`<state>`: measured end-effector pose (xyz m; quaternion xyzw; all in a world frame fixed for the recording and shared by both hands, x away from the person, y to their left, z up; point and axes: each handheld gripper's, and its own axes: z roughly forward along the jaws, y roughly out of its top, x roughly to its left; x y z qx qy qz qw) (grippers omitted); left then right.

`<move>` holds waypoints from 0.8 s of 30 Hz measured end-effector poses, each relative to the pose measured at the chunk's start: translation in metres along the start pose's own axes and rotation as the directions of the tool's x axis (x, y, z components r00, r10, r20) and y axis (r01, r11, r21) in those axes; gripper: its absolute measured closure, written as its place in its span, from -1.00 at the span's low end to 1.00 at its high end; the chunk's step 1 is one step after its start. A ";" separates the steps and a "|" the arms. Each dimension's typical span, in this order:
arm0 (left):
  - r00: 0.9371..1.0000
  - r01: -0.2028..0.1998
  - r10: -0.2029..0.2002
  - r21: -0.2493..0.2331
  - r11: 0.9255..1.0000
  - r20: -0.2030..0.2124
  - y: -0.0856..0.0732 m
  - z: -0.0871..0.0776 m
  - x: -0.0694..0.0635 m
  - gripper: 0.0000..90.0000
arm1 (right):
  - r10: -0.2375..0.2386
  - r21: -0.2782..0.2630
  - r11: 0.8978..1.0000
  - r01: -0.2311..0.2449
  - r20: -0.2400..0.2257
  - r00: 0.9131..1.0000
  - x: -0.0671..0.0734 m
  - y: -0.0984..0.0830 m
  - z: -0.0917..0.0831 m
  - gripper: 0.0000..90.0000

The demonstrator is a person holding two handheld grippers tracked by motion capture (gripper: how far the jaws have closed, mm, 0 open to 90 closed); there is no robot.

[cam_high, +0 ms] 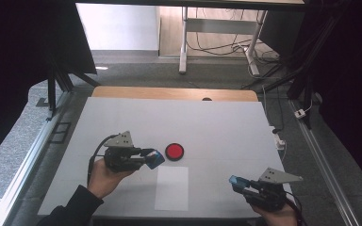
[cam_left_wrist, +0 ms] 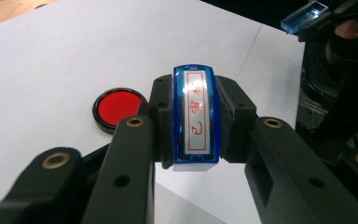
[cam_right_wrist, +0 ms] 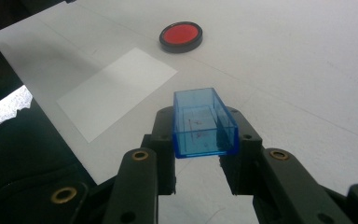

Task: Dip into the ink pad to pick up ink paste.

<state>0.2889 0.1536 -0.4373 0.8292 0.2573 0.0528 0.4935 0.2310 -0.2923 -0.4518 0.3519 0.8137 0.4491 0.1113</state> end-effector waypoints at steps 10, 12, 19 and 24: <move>1.000 0.002 -0.002 0.043 0.999 -0.016 0.007 0.013 0.009 0.57 | 0.039 0.015 0.999 -0.040 0.031 0.999 -0.004 -0.004 -0.003 0.52; 1.000 0.002 -0.002 0.047 0.999 -0.016 0.010 0.016 0.010 0.57 | 0.042 0.020 0.999 -0.042 0.040 0.998 -0.004 -0.004 -0.002 0.52; 0.999 -0.018 0.021 0.081 0.997 -0.037 0.018 0.031 0.015 0.57 | 0.031 0.039 0.999 -0.033 0.047 0.998 -0.004 -0.004 -0.002 0.52; 0.998 -0.018 0.023 0.091 0.996 -0.054 0.021 0.036 0.019 0.57 | 0.023 0.037 0.999 -0.025 0.050 0.999 -0.003 -0.004 -0.001 0.52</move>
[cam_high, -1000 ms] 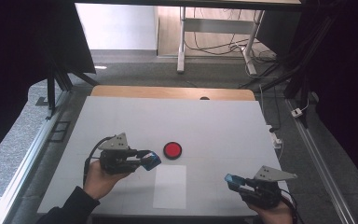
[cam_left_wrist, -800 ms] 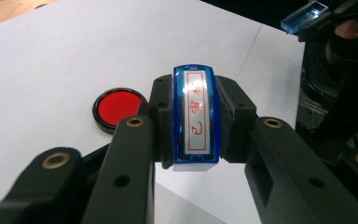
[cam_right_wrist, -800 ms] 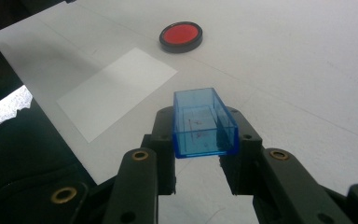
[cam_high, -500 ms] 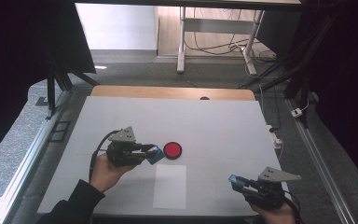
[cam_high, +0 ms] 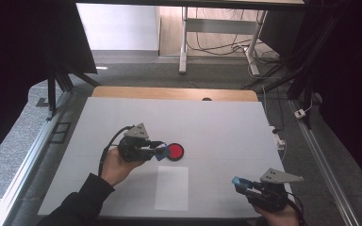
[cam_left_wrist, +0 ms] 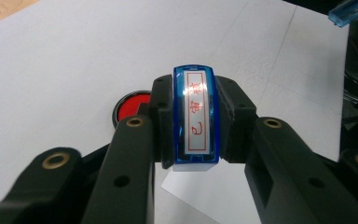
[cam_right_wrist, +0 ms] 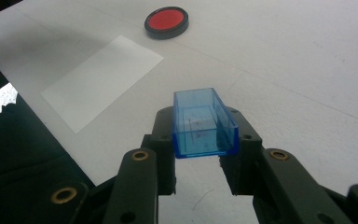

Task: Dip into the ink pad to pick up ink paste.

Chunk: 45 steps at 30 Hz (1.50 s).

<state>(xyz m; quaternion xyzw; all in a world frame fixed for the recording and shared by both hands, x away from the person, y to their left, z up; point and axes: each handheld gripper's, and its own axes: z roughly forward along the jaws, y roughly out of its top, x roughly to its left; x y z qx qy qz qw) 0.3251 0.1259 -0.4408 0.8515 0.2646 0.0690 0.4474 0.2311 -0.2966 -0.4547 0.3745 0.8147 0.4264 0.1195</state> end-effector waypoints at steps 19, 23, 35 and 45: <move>1.000 -0.007 0.008 0.042 0.999 -0.016 0.021 0.033 0.012 0.57 | -0.021 0.015 1.000 0.021 -0.009 1.000 0.002 0.000 0.001 0.52; 1.000 -0.007 0.008 0.062 0.998 -0.019 0.022 0.044 0.013 0.57 | -0.027 0.016 0.999 0.027 -0.006 1.000 0.003 0.000 0.002 0.52; 0.998 0.041 -0.037 0.112 0.993 -0.042 0.019 0.071 0.026 0.57 | -0.028 0.017 0.999 0.028 -0.007 1.000 0.003 0.000 0.002 0.52; 0.996 0.066 -0.057 0.151 0.986 -0.061 0.013 0.087 0.032 0.57 | -0.028 0.016 0.999 0.028 -0.010 1.000 0.003 0.000 0.002 0.52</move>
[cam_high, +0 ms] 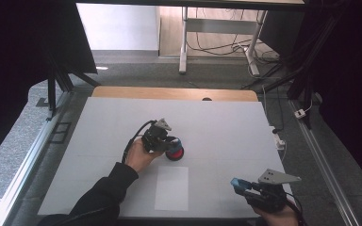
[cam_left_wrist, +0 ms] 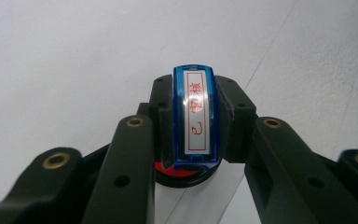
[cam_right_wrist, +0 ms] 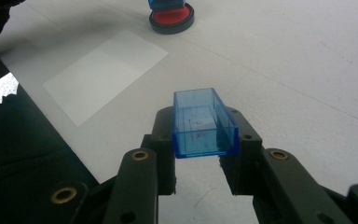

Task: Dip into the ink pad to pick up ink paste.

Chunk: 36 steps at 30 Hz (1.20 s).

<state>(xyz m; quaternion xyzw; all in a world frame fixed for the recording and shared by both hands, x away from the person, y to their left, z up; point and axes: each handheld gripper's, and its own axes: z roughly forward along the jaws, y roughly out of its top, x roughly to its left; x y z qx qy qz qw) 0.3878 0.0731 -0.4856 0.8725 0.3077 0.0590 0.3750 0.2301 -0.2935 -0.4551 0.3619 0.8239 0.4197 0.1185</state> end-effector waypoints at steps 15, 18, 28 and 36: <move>0.998 -0.042 0.044 0.041 0.998 -0.053 0.003 0.007 -0.006 0.58 | -0.008 0.008 1.000 0.008 -0.004 1.000 0.000 0.000 0.001 0.52; 0.994 -0.074 0.077 0.047 0.996 -0.077 0.003 0.008 -0.011 0.58 | -0.010 0.011 1.000 0.010 -0.005 1.000 0.001 0.000 0.001 0.52; 0.997 -0.054 0.057 0.053 0.997 -0.055 0.004 0.008 -0.007 0.58 | -0.012 0.014 1.000 0.012 -0.007 1.000 0.001 0.000 0.001 0.52; 0.997 -0.062 0.065 0.055 0.997 -0.052 0.004 0.007 -0.007 0.57 | -0.013 0.025 1.000 0.014 -0.015 1.000 0.001 0.001 0.002 0.52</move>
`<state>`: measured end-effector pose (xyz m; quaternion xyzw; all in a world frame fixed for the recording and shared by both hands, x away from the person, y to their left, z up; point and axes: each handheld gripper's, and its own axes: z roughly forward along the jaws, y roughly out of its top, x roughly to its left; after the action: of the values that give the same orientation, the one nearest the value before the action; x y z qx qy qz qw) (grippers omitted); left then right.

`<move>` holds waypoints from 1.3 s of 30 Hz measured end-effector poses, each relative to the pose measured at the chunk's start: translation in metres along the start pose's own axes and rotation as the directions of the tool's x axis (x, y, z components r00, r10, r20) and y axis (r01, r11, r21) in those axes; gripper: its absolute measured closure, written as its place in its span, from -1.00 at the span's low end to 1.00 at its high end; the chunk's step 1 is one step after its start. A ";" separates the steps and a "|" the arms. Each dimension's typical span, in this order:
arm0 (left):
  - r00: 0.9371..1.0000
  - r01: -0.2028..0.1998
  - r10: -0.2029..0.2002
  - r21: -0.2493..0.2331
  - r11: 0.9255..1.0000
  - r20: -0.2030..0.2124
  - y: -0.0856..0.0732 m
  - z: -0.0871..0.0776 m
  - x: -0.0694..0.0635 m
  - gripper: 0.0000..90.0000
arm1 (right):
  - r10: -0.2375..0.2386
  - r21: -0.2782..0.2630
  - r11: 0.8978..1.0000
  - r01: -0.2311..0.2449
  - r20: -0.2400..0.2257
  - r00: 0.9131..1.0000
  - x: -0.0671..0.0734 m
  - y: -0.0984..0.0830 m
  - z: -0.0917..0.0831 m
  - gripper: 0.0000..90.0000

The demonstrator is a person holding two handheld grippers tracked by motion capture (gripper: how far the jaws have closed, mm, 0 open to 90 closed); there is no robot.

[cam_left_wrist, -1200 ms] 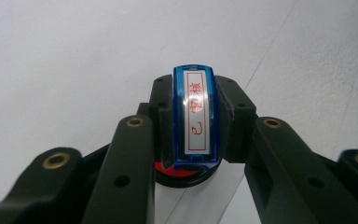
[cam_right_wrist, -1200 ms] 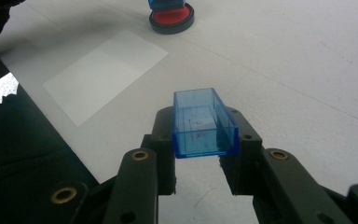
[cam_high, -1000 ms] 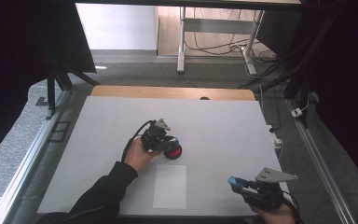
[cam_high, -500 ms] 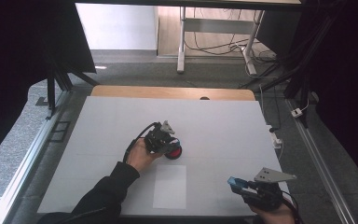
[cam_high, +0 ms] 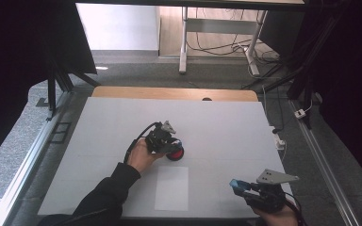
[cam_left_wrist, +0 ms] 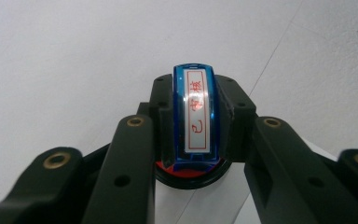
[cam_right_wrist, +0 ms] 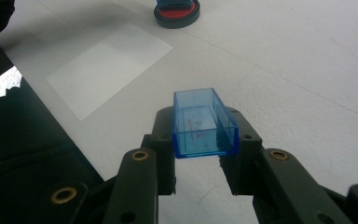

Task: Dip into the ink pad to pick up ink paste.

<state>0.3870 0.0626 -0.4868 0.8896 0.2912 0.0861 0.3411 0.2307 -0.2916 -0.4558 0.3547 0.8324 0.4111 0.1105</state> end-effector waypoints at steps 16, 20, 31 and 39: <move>0.999 -0.011 0.016 -0.108 0.994 0.047 0.010 -0.029 -0.002 0.57 | 0.014 -0.013 1.000 -0.014 -0.003 1.000 -0.001 0.000 -0.001 0.52; 0.998 -0.033 0.037 -0.088 0.996 0.049 0.009 -0.025 -0.006 0.57 | 0.010 -0.012 1.000 -0.010 0.001 1.000 -0.001 0.000 -0.001 0.52; 0.999 -0.017 0.018 -0.036 0.999 0.039 0.003 -0.010 -0.003 0.57 | 0.012 -0.012 1.000 -0.012 -0.007 1.000 -0.001 0.000 -0.002 0.52; 0.999 -0.006 0.007 -0.014 1.000 0.042 -0.001 -0.004 0.001 0.57 | 0.013 -0.012 1.000 -0.013 -0.007 1.000 -0.001 0.000 -0.002 0.52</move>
<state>0.3855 0.0659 -0.4848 0.8898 0.2804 0.0705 0.3531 0.2306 -0.2936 -0.4552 0.3578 0.8281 0.4180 0.1070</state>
